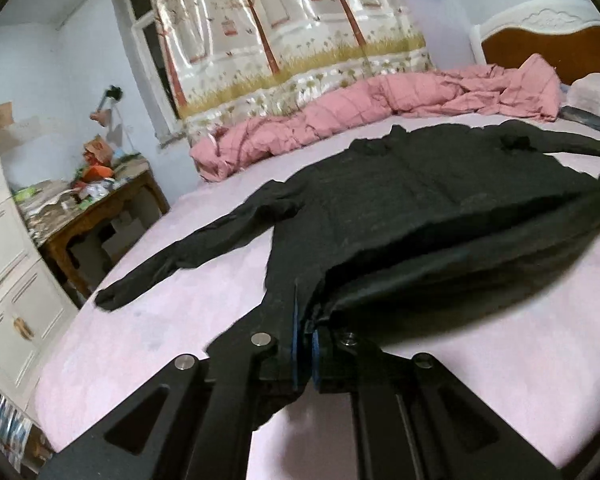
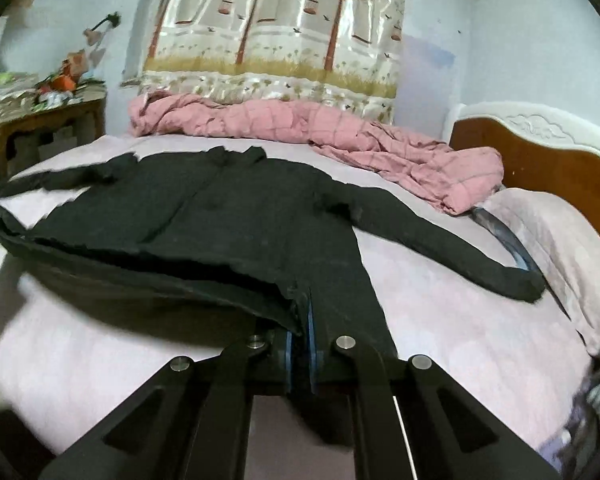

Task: Fold large clothes

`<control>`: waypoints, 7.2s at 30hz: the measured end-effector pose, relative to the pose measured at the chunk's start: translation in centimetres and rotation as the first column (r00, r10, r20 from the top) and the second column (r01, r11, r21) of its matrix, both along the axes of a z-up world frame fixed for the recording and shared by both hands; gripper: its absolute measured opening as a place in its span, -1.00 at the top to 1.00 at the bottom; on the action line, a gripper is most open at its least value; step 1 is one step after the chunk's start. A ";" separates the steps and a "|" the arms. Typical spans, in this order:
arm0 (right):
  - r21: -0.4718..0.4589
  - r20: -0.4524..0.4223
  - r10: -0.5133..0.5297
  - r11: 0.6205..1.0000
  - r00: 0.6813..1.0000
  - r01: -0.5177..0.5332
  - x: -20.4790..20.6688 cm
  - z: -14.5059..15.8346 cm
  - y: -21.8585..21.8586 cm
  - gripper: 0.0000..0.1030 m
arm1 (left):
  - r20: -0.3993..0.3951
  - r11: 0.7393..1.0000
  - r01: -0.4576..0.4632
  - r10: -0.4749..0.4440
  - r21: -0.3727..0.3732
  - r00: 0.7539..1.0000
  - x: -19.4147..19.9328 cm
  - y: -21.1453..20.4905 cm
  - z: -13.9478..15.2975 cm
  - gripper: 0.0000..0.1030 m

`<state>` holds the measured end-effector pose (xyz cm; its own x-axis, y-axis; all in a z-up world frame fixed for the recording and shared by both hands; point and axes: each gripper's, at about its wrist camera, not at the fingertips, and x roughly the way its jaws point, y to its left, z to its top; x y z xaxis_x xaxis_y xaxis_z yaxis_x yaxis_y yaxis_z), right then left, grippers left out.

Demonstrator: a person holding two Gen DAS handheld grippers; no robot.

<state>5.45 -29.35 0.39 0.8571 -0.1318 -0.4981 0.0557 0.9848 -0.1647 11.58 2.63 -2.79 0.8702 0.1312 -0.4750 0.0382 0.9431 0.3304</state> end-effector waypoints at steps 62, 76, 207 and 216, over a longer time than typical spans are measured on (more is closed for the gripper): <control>0.473 -0.191 -0.083 0.865 0.978 0.166 7.8 -5.7 -11.3 -0.40 | -0.330 0.810 -0.156 -0.049 -0.565 0.943 9.2 11.6 -6.4 -0.74; 0.350 -0.140 -0.108 0.924 0.984 0.151 4.6 -4.7 -8.0 0.82 | -0.209 0.917 -0.101 0.020 -0.387 0.978 2.5 8.8 -3.5 0.86; 0.306 -0.259 -0.095 0.936 0.961 0.175 19.5 -5.9 -9.3 0.89 | -0.192 0.946 -0.052 -0.011 -0.319 0.981 15.7 6.9 -3.6 0.89; 0.276 -0.261 -0.147 0.936 0.954 0.219 19.2 -7.4 -9.1 0.88 | -0.222 0.972 -0.055 0.003 -0.229 0.975 16.2 5.6 -5.3 0.74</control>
<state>24.61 -38.40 -7.00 0.6874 -0.0891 -0.7208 0.2355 0.9662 0.1052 27.83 8.26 -8.05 0.7391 0.0182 -0.6733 0.0560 0.9945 0.0883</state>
